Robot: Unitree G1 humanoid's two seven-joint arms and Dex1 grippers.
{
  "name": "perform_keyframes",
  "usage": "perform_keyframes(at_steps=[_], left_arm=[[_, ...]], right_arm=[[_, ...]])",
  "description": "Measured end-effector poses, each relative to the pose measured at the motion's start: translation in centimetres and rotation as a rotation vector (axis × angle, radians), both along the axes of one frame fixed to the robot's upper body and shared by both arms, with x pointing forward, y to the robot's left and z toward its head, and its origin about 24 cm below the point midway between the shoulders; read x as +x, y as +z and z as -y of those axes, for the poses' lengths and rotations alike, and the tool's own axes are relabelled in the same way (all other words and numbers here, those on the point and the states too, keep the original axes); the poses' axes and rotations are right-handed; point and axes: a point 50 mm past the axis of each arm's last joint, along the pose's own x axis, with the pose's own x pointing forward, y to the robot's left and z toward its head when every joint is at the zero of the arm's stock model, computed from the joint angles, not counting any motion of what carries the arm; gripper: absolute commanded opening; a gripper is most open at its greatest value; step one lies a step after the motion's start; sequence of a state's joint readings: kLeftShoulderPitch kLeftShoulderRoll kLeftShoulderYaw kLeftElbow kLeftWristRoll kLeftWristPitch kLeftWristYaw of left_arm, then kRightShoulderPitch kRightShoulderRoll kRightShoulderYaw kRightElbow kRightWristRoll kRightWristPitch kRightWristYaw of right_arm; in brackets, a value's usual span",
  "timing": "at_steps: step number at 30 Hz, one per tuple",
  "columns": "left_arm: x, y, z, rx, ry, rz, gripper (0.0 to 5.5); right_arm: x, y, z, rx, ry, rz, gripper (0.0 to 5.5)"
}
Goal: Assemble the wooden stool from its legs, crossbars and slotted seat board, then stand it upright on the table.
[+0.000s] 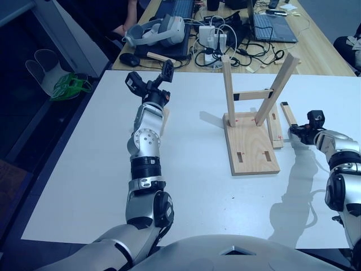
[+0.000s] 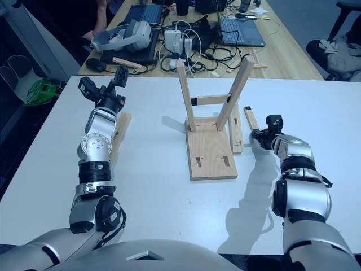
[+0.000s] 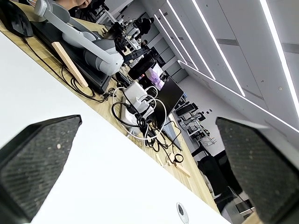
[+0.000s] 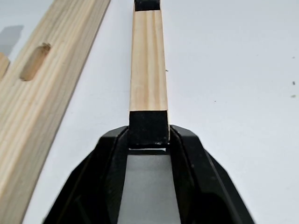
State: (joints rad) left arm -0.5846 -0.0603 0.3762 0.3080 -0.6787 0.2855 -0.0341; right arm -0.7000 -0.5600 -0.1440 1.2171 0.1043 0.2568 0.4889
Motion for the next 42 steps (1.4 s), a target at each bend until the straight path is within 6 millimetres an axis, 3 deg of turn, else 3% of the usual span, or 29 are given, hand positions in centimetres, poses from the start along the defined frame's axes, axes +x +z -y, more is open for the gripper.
perform_keyframes(at_steps=[3, 5, 7, 10, 13, 16, 19, 24, 29, 34, 42], left_arm=[[0.2, 0.2, 0.1, -0.005, 0.000, 0.005, 5.40], [0.2, 0.4, 0.0, -0.006, 0.008, 0.008, 5.40], [0.2, 1.3, -0.2, -0.003, 0.015, 0.034, 5.40], [0.0, 4.4, -1.1, -0.013, 0.016, 0.131, 5.40], [-0.5, 11.0, -1.1, -0.027, -0.062, 0.336, 5.40], [-1.6, 14.4, 1.4, -0.069, -0.247, 0.421, 5.40], [-2.7, 14.6, 4.3, -0.228, -0.499, 0.377, 5.40], [-4.2, 13.9, 5.5, -0.432, -0.729, 0.328, 5.40], [-4.2, 12.8, 6.0, -0.491, -0.694, 0.264, 5.40], [-3.5, 12.5, 5.2, -0.522, -0.614, 0.242, 5.40], [-3.2, 12.8, 4.3, -0.548, -0.554, 0.267, 5.40]], right_arm=[[0.0, 0.3, 0.4, -0.028, -0.026, 0.064, 1.28], [0.6, 1.7, 0.5, -0.059, -0.037, 0.195, 1.27], [2.1, 6.0, 0.2, -0.085, -0.029, 0.447, 1.27], [2.9, 14.6, -1.5, -0.123, 0.023, 0.866, 1.27], [2.1, 22.1, -6.0, -0.157, 0.179, 1.177, 1.27], [0.5, 25.9, -10.1, -0.179, 0.345, 1.333, 1.27], [-0.8, 26.5, -14.1, -0.187, 0.573, 1.366, 1.27], [-2.1, 26.6, -16.9, -0.190, 0.766, 1.381, 1.27], [-3.3, 26.6, -18.6, -0.071, 0.866, 1.353, 1.27], [-4.9, 25.1, -20.3, 0.079, 1.026, 1.207, 1.27], [-4.6, 22.2, -19.0, 0.069, 1.020, 1.044, 1.27]])
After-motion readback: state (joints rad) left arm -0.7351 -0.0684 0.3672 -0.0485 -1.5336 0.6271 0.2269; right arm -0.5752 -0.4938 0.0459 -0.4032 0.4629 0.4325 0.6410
